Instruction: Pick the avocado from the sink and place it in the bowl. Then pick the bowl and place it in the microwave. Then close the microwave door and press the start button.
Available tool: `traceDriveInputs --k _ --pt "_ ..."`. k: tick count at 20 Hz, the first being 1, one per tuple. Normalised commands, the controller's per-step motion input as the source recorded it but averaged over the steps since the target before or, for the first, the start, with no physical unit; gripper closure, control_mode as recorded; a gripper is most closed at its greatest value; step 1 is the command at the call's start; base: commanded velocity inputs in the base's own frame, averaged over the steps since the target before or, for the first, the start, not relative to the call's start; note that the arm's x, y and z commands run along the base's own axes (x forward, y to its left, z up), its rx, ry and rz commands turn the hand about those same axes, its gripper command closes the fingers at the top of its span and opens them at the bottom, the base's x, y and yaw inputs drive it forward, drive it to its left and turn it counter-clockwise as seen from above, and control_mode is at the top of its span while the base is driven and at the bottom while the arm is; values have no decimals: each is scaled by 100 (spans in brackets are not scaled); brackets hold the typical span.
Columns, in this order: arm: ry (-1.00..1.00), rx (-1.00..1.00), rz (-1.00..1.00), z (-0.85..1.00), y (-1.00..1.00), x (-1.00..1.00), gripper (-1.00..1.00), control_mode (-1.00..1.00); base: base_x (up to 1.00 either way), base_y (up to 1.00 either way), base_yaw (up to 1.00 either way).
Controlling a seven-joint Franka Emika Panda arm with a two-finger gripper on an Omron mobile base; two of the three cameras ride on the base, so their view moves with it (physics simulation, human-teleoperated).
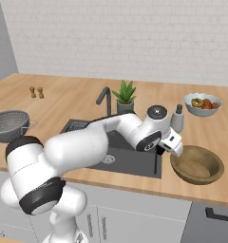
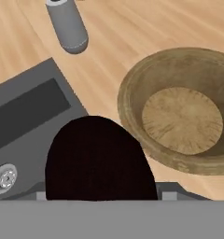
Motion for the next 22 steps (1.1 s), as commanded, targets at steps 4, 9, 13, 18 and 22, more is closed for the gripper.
traceDriveInputs --k 4,9,13,18,22 --pt "0 7 -23 -22 -88 0 100 -100 0 0 0" --pt "0 10 -11 -15 -65 8 100 -100 0 0 0" --pt "0 16 -2 -27 -50 15 100 -100 0 0 0" --pt "0 11 0 -36 -47 8 100 -100 0 0 0" --pt "1 4 0 -37 -34 23 100 -100 0 0 0"
